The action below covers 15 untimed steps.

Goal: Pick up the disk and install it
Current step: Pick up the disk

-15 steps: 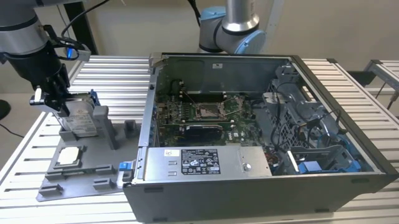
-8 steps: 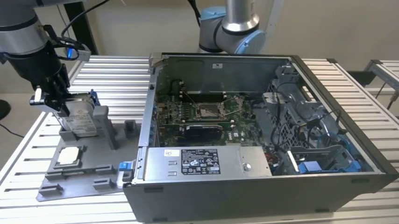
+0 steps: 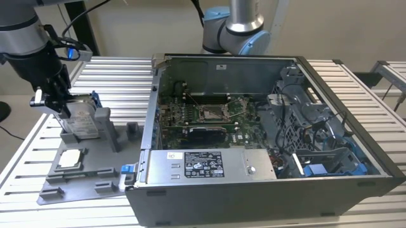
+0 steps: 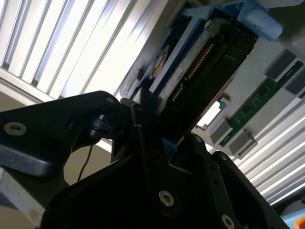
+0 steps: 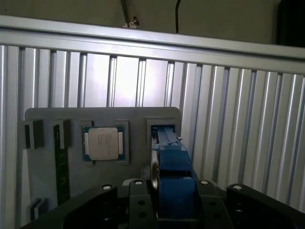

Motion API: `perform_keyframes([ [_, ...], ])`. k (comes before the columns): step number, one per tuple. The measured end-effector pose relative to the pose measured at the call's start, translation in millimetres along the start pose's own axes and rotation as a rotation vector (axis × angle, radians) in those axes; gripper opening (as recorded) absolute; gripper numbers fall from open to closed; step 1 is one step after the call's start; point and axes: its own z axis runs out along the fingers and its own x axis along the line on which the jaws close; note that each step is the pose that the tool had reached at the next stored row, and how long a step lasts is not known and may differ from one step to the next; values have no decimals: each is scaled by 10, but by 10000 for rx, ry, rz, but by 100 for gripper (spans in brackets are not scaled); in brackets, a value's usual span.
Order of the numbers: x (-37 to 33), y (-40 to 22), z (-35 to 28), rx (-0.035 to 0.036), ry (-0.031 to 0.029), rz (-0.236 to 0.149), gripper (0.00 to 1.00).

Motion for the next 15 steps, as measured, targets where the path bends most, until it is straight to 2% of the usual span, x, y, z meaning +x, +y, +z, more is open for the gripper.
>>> perform_keyframes([
  [3,-2,0,-24,-1,2,1,0],
  [6,-8,0,-109,-3,3,1,0],
  [9,-9,0,-124,-2,3,1,0],
  [11,-11,1,-157,-2,3,1,0],
  [13,-14,1,-205,-2,3,1,0],
  [15,-20,2,-287,-2,3,1,0],
])
